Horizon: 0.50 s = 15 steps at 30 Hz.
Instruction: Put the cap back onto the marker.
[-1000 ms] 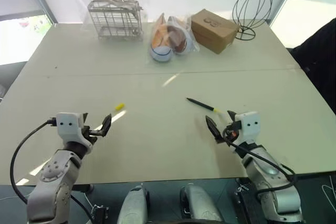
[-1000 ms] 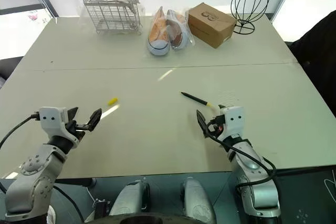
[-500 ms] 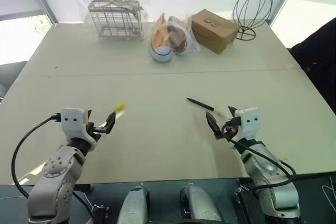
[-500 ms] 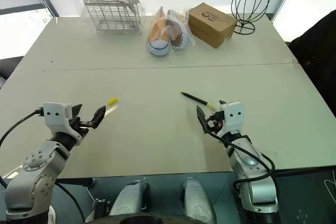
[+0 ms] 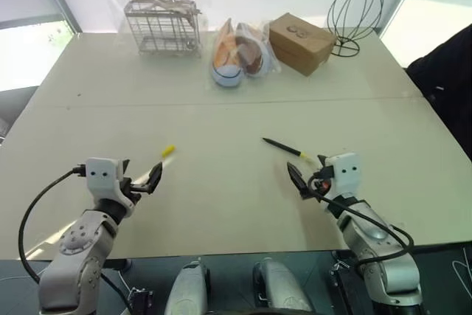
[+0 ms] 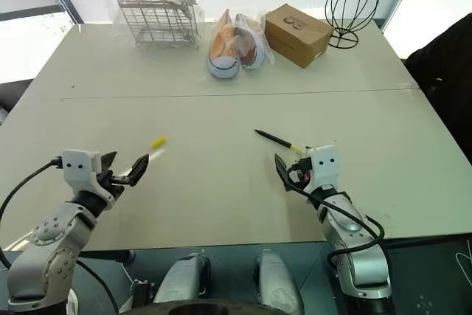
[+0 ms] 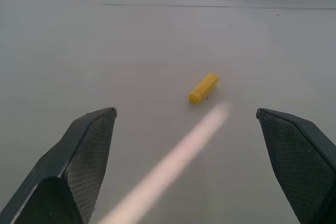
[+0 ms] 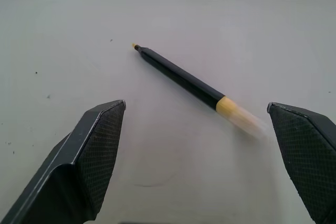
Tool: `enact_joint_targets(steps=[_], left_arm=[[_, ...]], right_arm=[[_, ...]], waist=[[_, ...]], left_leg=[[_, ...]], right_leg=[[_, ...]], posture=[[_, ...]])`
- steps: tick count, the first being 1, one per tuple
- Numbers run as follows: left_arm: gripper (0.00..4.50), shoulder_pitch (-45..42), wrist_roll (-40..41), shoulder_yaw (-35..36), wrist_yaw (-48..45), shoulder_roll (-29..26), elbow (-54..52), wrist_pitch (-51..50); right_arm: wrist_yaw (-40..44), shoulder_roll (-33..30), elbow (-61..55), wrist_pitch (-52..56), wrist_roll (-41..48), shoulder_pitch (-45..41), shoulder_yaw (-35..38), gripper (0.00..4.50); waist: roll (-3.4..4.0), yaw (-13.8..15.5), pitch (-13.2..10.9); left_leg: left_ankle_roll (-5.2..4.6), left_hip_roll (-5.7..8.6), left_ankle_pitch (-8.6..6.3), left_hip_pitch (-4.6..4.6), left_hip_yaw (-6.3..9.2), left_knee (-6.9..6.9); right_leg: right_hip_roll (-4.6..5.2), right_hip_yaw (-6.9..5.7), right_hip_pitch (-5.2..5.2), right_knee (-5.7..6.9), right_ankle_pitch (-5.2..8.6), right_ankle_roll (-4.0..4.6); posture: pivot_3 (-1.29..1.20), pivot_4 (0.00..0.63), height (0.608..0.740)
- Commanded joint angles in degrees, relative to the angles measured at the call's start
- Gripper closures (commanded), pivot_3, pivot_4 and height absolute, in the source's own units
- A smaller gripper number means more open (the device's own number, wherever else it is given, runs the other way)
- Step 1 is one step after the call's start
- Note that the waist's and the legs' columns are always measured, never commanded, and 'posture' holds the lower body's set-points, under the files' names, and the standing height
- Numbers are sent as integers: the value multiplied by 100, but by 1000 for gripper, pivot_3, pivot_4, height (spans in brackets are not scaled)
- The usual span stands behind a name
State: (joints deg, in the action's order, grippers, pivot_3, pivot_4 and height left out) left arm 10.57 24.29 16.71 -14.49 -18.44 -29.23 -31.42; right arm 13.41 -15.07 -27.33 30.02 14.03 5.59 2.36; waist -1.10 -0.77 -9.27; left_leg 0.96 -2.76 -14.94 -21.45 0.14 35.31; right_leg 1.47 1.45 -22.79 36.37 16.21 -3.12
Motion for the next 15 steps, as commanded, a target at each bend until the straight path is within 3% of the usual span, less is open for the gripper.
enact_joint_targets(steps=[1,9,15], left_arm=[[47,-32,-21,80,-43,-38,-68,209],[47,-195,-54,58,-192,-208,168,282],[47,-252,-54,81,-258,-259,209,337]], right_arm=[[111,-182,-158,-33,-92,-195,-47,0],[1206,-1038,275,691,558,-1380,145,0],[1790,-1463,1215,852,523,-2129,-82,0]], waist=[[0,0,0],[0,-1,0],[-1,2,0]], left_leg=[[0,0,0,0,0,1],[-1,4,0,2,-1,6],[-1,4,0,0,-6,6]], right_leg=[[0,0,0,0,0,0],[-6,-3,3,1,-1,0],[-6,-5,6,0,-2,-2]], posture=[[0,150,740],[0,150,740],[0,150,740]])
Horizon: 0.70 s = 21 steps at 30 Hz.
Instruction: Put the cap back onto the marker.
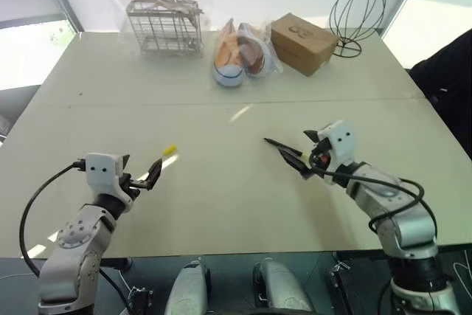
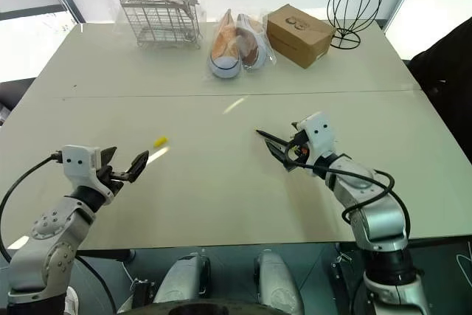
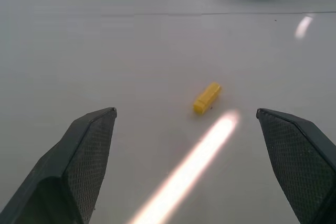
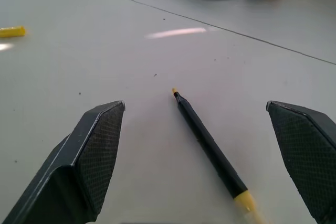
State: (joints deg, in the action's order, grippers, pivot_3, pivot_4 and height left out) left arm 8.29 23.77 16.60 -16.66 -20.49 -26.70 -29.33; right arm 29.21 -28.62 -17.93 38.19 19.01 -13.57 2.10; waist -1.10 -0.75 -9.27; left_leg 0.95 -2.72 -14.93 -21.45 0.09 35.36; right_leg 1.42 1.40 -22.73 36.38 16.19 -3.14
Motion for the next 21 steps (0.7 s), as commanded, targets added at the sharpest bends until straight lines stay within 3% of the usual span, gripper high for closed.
enact_joint_targets(steps=[1,18,21], left_arm=[[47,-27,9,105,-50,-56,-41,125],[47,-96,128,199,-170,-228,-233,21],[0,-87,125,213,-182,-237,-231,24]], right_arm=[[239,-121,375,39,-5,-281,-90,0],[1199,-333,2932,-1265,-1019,-1172,-858,0],[1385,-319,2984,-1194,-1013,-1220,-898,911]], waist=[[0,0,0],[0,-19,0],[0,-15,1]], left_leg=[[0,0,0,-1,-1,0],[0,-1,0,6,-4,2],[0,-1,0,8,-2,3]], right_leg=[[0,0,0,0,0,-1],[0,1,4,0,-8,-12],[0,0,8,1,-8,-13]], posture=[[0,150,740],[0,150,740],[0,150,740]])
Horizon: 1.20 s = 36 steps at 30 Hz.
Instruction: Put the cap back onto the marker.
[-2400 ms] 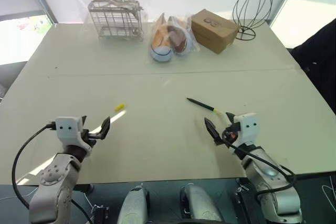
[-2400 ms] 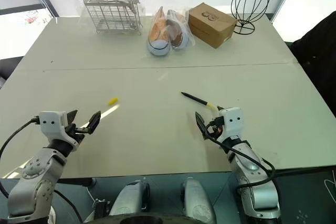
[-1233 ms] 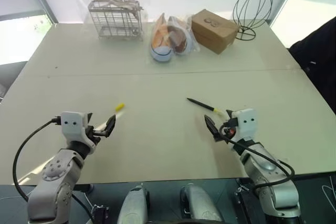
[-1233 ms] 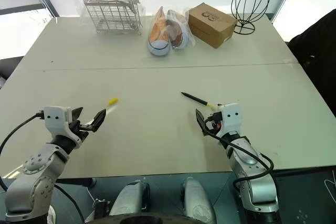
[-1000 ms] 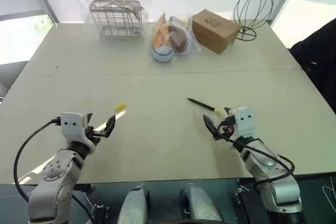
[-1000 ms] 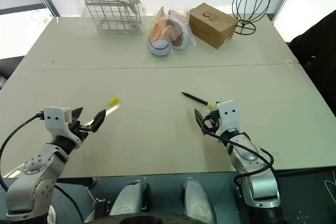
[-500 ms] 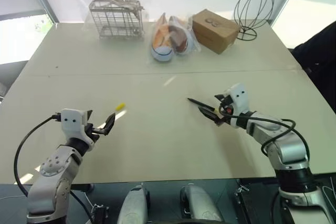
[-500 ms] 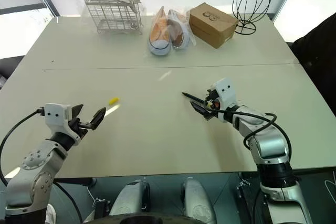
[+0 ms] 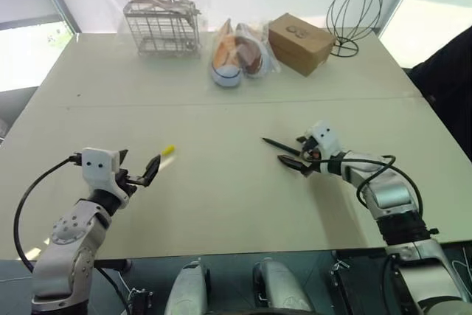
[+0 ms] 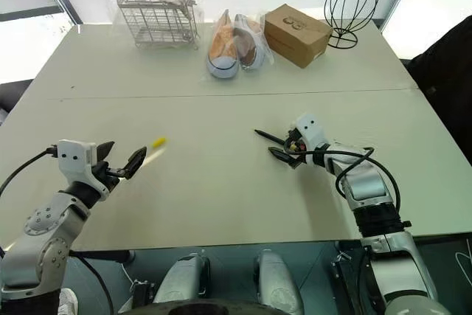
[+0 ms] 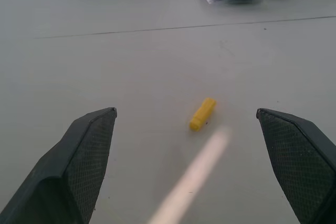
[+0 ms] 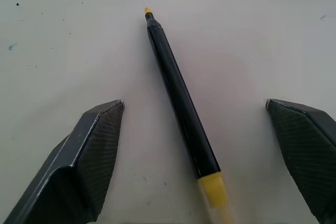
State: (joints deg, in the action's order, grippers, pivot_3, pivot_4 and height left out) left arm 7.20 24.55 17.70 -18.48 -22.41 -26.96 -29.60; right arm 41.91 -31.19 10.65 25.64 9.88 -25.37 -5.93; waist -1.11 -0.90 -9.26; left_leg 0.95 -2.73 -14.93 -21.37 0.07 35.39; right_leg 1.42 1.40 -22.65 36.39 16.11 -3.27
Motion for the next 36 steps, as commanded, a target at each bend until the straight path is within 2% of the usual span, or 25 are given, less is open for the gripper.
enact_joint_targets(steps=[1,7,16,23,29,36], left_arm=[[0,17,44,105,-2,-49,-204,51],[0,-58,76,115,-32,-83,-212,33],[0,-499,365,188,-666,-659,2,-46],[0,-1001,159,-105,-1556,-1273,978,259],[0,-1384,-116,-533,-2276,-1509,1951,709],[0,-1975,-563,-1066,-2740,-1454,3056,1358]], right_arm=[[154,-60,111,120,-83,-50,-87,1459],[403,-144,-181,369,-5,-34,-86,4480],[676,-278,-1484,910,173,-86,-147,4480],[617,-178,-2241,1375,376,-231,-119,4480],[530,-204,-2582,1609,475,-166,-84,4480],[454,-343,-2937,1861,656,-33,44,4480]], waist=[[0,2,0],[0,14,0],[4,5,-3],[4,13,-4],[4,19,-4],[4,23,-4]], left_leg=[[0,0,0,0,0,1],[0,-1,0,-1,3,11],[0,-3,0,-6,7,12],[0,-2,0,-8,6,11],[0,-1,0,-11,6,10],[0,-2,0,-15,5,8]], right_leg=[[0,0,0,1,0,0],[6,-1,6,2,0,1],[6,-4,-2,4,1,1],[3,-8,-5,5,7,13],[11,-7,-10,4,6,12],[13,-11,-12,4,3,6]], posture=[[0,150,740],[0,150,740],[0,150,740],[0,150,740],[0,150,740],[0,150,740]])
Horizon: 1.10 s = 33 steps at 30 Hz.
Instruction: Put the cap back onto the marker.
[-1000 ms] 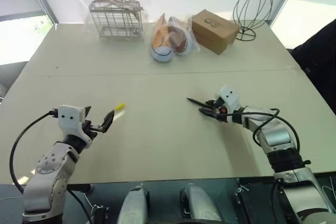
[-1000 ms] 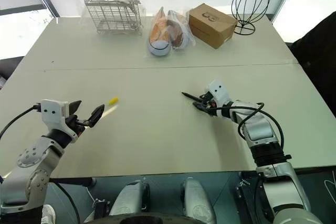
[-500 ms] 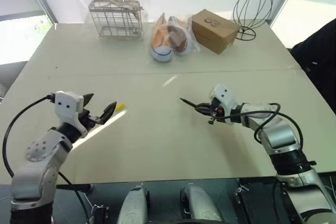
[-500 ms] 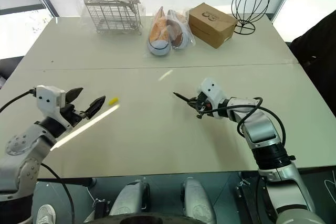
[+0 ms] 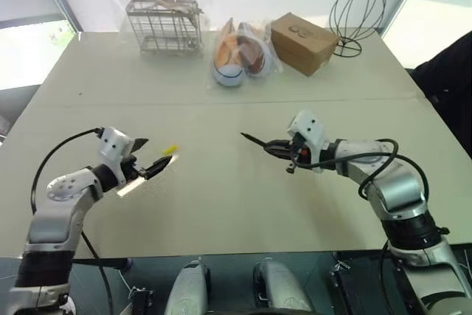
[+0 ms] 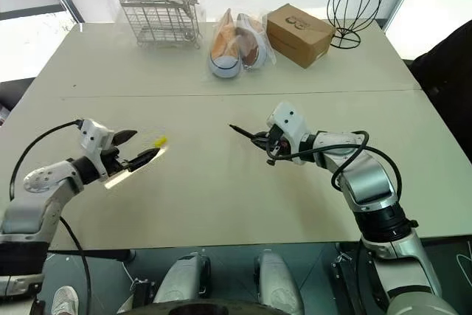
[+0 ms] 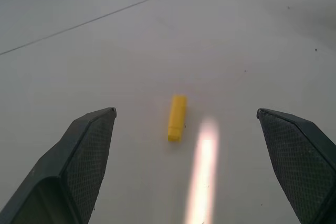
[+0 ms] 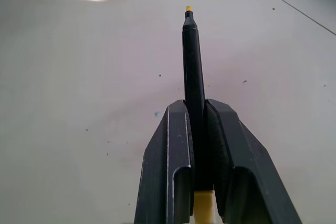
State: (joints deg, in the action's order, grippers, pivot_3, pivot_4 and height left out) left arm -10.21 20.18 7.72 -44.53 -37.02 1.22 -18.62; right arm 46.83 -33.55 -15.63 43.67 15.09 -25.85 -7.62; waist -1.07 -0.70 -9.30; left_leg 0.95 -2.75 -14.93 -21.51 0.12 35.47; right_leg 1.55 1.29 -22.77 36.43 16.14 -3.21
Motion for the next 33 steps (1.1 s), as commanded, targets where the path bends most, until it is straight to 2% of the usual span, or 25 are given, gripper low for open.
enact_joint_targets(steps=[1,8,20,33], left_arm=[[0,-312,-193,-136,-184,26,409,351],[0,-595,-436,-364,-348,198,1113,620],[0,-649,-806,-540,-512,157,1638,905],[0,-528,-691,-445,-506,131,1484,701]], right_arm=[[-61,-124,-348,85,151,35,228,4480],[-197,-229,-589,272,305,136,330,4480],[-396,-334,-810,397,456,290,406,4480],[-513,-318,-785,369,515,308,370,4480]], waist=[[0,5,0],[0,-10,0],[0,-5,1],[1,-11,1]], left_leg=[[0,0,0,0,1,0],[-1,-1,-1,1,0,-2],[-1,-1,-1,5,1,-3],[-1,0,0,11,1,-1]], right_leg=[[0,0,0,0,-3,-5],[-2,0,-2,2,-6,-11],[-5,-5,-2,14,-6,-12],[-6,-4,-3,32,-6,-13]], posture=[[0,150,740],[0,150,740],[0,150,740],[0,150,740]])
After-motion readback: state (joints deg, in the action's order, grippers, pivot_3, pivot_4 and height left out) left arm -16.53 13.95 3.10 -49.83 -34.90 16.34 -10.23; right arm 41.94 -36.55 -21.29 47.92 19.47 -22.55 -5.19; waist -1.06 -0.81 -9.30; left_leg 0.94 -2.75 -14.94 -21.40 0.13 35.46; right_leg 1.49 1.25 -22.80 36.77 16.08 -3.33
